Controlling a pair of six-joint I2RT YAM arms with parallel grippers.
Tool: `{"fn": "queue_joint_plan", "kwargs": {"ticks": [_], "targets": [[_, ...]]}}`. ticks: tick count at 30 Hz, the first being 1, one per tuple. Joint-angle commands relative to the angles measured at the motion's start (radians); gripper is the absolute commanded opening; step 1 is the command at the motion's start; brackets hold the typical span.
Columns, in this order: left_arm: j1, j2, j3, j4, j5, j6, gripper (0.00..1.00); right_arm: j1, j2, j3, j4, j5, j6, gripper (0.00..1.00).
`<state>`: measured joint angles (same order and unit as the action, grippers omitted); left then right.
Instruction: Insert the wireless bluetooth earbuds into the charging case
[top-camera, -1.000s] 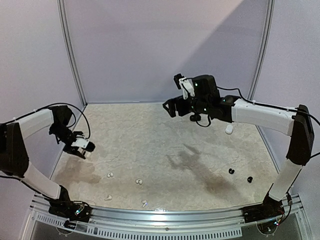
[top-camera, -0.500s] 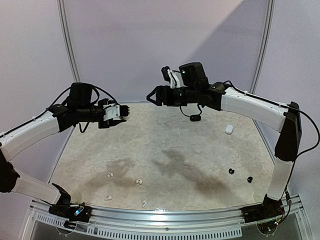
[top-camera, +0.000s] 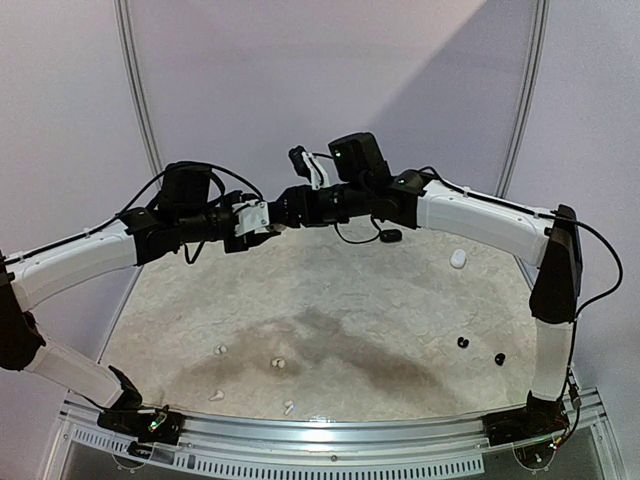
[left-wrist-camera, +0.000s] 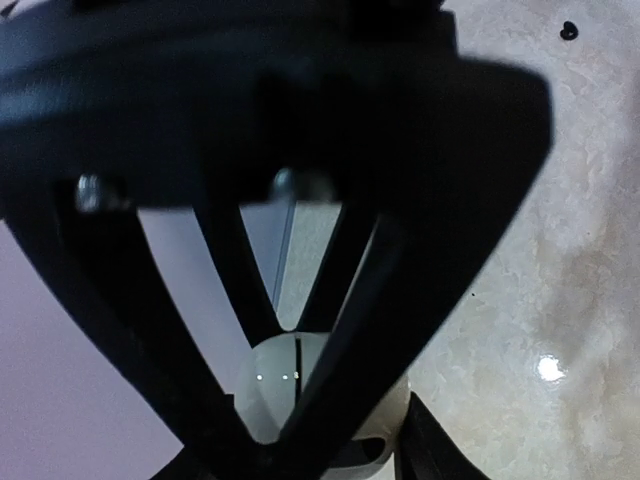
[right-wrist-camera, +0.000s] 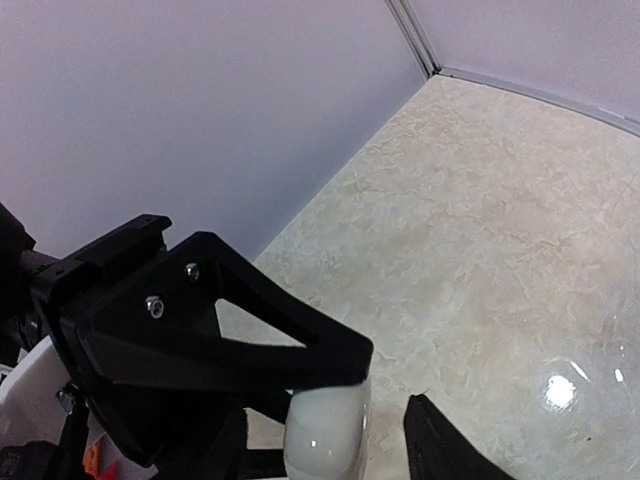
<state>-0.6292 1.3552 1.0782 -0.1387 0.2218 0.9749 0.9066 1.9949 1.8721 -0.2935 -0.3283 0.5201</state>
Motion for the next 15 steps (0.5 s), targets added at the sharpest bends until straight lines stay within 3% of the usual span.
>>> {"fn": "queue_joint_plan", "kwargs": {"ticks": [1,7,12,13,14,15], "targets": [[-0.024,0.011,0.031,0.033,-0.022,-0.021,0.23,-0.006,0.044,0.046,-0.041,0.004,-0.005,0.44],[-0.026,0.015,0.043,0.035,-0.039,-0.02,0.23,-0.006,0.046,0.046,-0.048,0.007,-0.016,0.33],[-0.026,0.017,0.045,0.037,-0.047,-0.024,0.26,-0.005,0.043,0.044,-0.052,0.009,-0.019,0.09],[-0.026,0.016,0.045,0.037,-0.048,-0.034,0.35,-0.005,0.039,0.043,-0.053,0.009,-0.025,0.02],[-0.026,0.013,0.046,0.037,-0.051,-0.051,0.6,-0.005,0.037,0.042,-0.055,0.009,-0.029,0.0],[-0.026,0.009,0.049,0.033,-0.052,-0.078,0.77,-0.005,0.031,0.04,-0.059,0.008,-0.044,0.0]]}}
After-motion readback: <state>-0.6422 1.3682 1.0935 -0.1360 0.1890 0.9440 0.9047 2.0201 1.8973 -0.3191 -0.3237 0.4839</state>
